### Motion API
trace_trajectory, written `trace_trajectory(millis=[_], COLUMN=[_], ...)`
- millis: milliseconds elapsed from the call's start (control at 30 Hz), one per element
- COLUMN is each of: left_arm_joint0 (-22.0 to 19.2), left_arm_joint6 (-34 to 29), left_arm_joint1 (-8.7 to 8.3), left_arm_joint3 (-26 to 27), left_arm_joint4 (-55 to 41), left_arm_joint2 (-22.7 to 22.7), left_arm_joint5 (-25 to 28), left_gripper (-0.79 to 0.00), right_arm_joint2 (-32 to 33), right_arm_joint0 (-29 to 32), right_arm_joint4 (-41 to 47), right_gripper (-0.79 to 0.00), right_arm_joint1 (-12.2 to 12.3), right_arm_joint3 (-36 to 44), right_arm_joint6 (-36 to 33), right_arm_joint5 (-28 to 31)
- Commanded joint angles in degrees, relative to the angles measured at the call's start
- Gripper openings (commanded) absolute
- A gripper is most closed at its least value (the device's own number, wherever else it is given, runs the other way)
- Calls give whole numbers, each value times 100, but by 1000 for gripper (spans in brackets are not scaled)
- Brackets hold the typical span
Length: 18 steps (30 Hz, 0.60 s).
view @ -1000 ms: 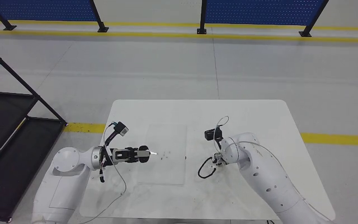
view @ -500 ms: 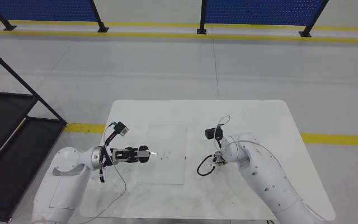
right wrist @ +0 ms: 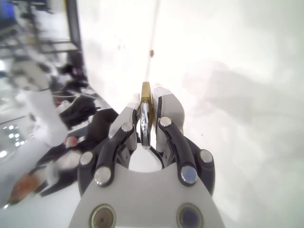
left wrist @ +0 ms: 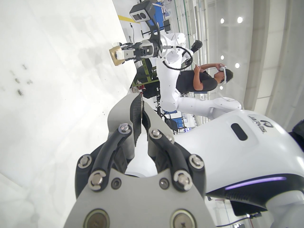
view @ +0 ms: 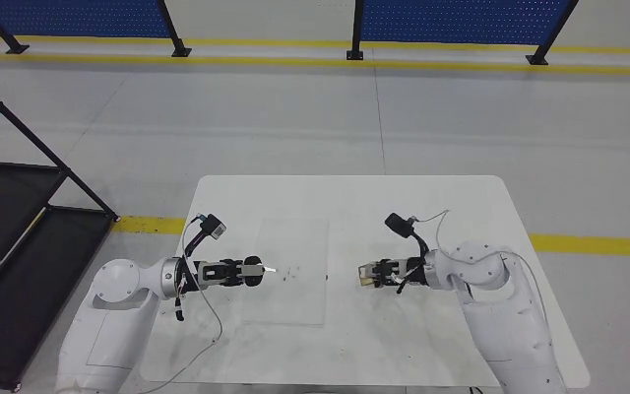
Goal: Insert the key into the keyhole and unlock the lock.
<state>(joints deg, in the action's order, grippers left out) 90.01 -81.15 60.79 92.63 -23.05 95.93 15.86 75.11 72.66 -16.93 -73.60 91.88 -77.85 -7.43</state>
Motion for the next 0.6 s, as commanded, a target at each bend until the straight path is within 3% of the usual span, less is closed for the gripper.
trace_trajectory(millis=[0,267,567], left_arm_joint0=[0,0,0], left_arm_joint6=[0,0,0], left_arm_joint1=[0,0,0], left_arm_joint3=[0,0,0], left_arm_joint4=[0,0,0], left_arm_joint2=[0,0,0], left_arm_joint5=[0,0,0], left_gripper=[-785,-785,-785], right_arm_joint2=[98,174,172], right_arm_joint0=[66,185,172], right_arm_joint4=[800,2728,2820], right_gripper=[-785,-785,-785], right_arm_joint1=[-2,-18,-15], right_arm_joint3=[-197,-839,-943], right_arm_joint6=[7,-69,-42], right_arm_joint5=[299,1009,1029])
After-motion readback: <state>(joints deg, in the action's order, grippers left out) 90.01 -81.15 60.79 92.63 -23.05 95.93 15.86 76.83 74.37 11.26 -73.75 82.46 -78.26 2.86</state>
